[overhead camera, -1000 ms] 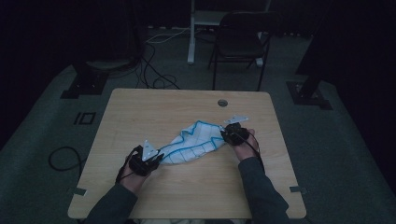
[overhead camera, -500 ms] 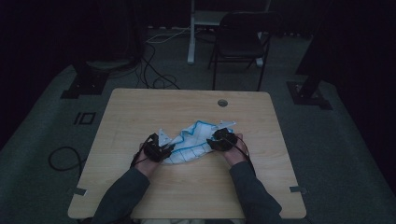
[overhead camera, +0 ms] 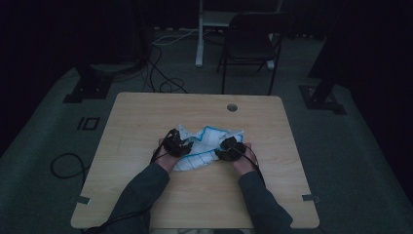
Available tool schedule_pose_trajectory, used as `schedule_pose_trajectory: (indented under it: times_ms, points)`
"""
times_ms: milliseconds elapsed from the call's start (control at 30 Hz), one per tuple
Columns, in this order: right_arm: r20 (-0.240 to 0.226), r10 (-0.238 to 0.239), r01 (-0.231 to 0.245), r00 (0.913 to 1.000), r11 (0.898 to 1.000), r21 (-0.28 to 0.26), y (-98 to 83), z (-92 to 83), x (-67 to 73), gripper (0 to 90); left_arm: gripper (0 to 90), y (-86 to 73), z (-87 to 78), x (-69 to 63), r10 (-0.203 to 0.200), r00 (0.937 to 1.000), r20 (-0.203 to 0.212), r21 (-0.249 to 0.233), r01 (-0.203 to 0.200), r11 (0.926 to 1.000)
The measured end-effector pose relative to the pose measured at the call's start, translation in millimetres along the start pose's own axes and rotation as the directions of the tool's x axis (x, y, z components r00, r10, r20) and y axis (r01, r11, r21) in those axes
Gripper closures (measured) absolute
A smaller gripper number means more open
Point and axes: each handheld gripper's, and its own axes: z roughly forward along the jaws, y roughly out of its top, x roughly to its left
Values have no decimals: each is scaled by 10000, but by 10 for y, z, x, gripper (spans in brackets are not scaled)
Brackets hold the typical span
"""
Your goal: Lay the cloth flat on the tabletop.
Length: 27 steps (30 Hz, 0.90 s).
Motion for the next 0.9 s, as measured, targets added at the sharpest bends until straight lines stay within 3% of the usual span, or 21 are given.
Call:
schedule_pose_trajectory:
  times_ms: [67, 233, 467, 900]
  points:
    - [6, -54, 54, 10000, 10000, 33, -5, -2, -1, 674, 682, 29, 33, 27, -48, 9998, -187, 210, 52, 9998]
    - [140, -336, 334, 9993, 9994, 112, -20, -31, 16, 823, 864, 46, 70, 160, -420, 9989, -207, 440, 429, 9981]
    - [117, -640, 640, 9979, 9979, -32, -41, -113, 29, 877, 893, 13, 101, 317, -468, 9985, -275, 783, 488, 9957]
    - [138, -600, 606, 9981, 9969, -496, -202, -335, 8, 881, 895, -142, 110, 568, -1220, 9910, -549, 1115, 1275, 9855]
